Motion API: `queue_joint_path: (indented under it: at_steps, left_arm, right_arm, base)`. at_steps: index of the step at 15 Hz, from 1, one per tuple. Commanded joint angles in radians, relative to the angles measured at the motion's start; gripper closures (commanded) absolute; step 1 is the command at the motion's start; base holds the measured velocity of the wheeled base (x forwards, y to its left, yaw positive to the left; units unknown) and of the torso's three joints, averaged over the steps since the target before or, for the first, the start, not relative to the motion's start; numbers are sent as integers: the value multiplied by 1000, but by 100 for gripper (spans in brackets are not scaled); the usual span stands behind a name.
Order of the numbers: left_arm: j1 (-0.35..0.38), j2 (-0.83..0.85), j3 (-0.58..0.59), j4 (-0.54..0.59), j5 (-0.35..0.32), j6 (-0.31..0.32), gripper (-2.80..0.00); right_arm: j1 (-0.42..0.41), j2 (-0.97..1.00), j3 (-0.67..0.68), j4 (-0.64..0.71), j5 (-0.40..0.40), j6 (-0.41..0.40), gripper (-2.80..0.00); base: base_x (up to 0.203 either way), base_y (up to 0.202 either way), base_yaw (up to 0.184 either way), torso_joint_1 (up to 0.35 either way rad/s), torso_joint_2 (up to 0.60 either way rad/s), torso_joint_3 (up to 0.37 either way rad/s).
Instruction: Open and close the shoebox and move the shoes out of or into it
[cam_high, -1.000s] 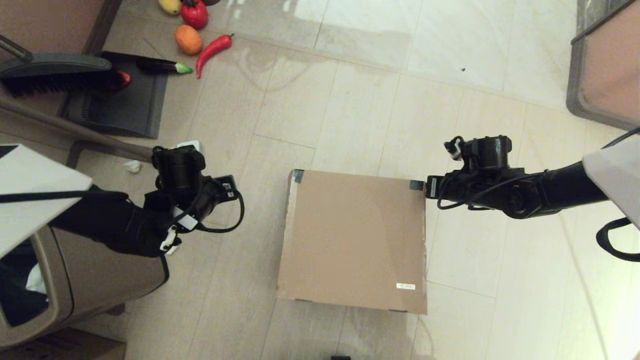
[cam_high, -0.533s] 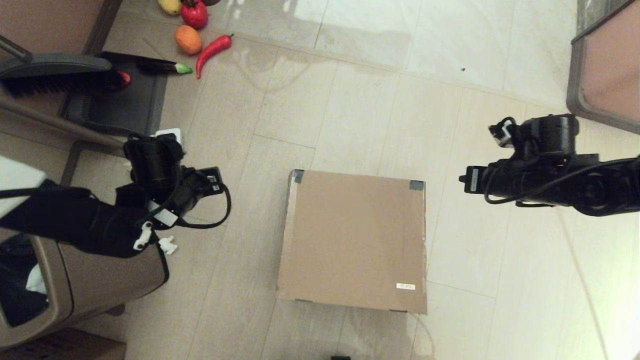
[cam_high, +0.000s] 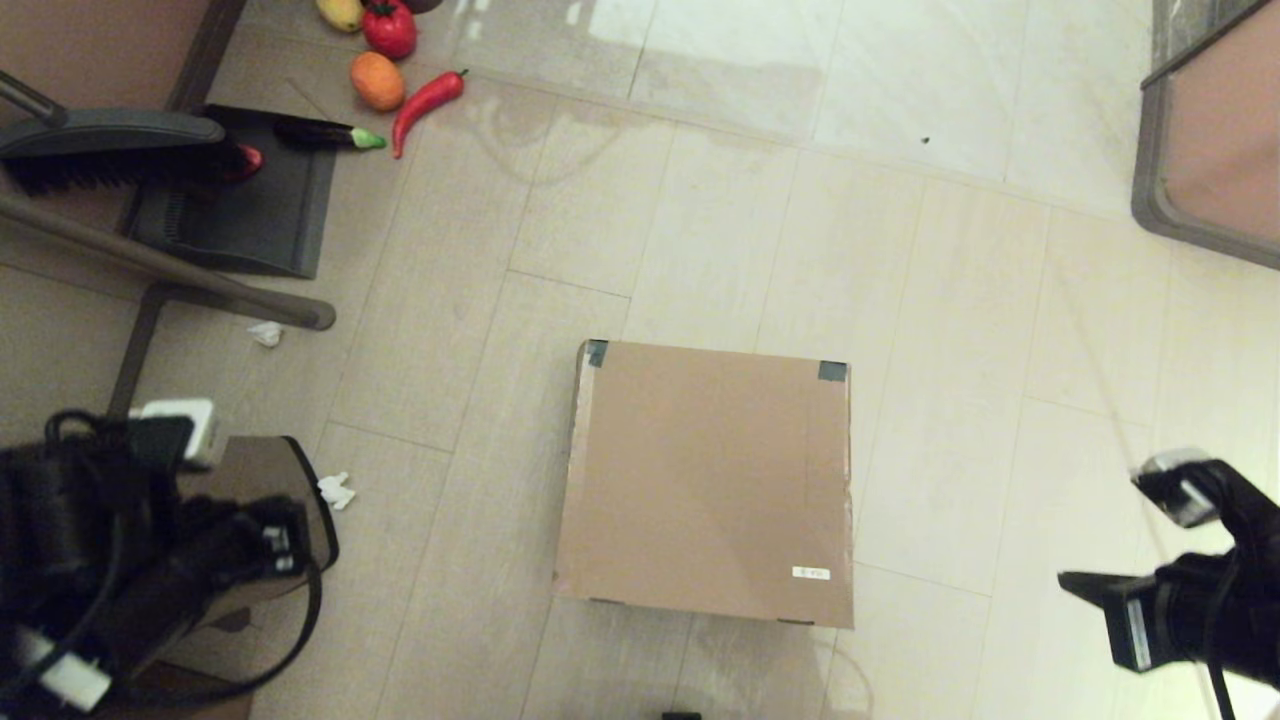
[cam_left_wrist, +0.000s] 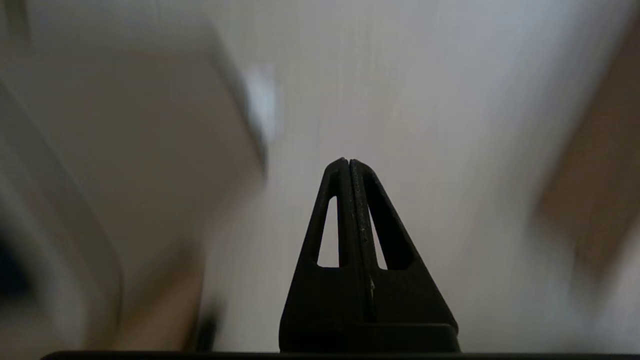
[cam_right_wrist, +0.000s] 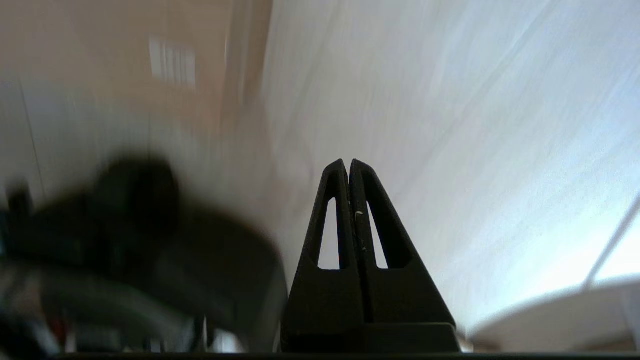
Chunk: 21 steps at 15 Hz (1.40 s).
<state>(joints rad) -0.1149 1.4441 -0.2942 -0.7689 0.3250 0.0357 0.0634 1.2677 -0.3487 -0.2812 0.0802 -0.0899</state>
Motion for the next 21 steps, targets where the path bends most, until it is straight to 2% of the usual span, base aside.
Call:
queue_joint_path:
  at_steps: [1, 3, 4, 7, 8, 10, 11, 13, 15, 17, 18, 21]
  left_arm:
    - [-6, -166, 254, 18, -71, -24, 0]
    - [-13, -238, 295, 146, -138, -59, 0]
    - [-15, -276, 295, 216, -148, -65, 0]
    - [-16, -515, 292, 460, -160, -92, 0]
    - [-16, -629, 283, 557, -187, -102, 0]
    - [-18, -842, 263, 716, -245, -104, 0]
    - [-16, -929, 255, 778, -265, -82, 0]
    - [37, -1096, 246, 849, -300, 6, 0]
    - [133, -1214, 240, 896, -341, 90, 0]
    - [150, -1225, 236, 911, -340, 78, 0]
    - [150, -1225, 237, 918, -342, 92, 0]
    - [135, -1324, 238, 917, -345, 85, 0]
  right_arm:
    - [0, -96, 167, -65, 0, -10, 0]
    - [3, -138, 322, -154, 1, -34, 0]
    - [4, -203, 354, -123, 2, -40, 0]
    - [14, -508, 330, 216, -6, -52, 0]
    - [20, -583, 316, 319, -10, -51, 0]
    - [27, -725, 302, 389, -14, -56, 0]
    - [32, -804, 299, 404, -15, -60, 0]
    - [48, -956, 298, 415, -16, -63, 0]
    - [59, -996, 330, 322, -40, -55, 0]
    - [-15, -989, 333, 322, -55, -46, 0]
    - [-52, -994, 330, 332, -56, -47, 0]
    - [-58, -1173, 329, 335, -44, -51, 0]
  base:
    - [0, 0, 0, 0, 0, 0]
    - [0, 0, 0, 0, 0, 0]
    - [0, 0, 0, 0, 0, 0]
    - [0, 0, 0, 0, 0, 0]
    - [0, 0, 0, 0, 0, 0]
    - [0, 0, 0, 0, 0, 0]
    - [0, 0, 0, 0, 0, 0]
    - [0, 0, 0, 0, 0, 0]
    - [0, 0, 0, 0, 0, 0]
    - [0, 0, 0, 0, 0, 0]
    - [0, 0, 0, 0, 0, 0]
    - [0, 0, 0, 0, 0, 0]
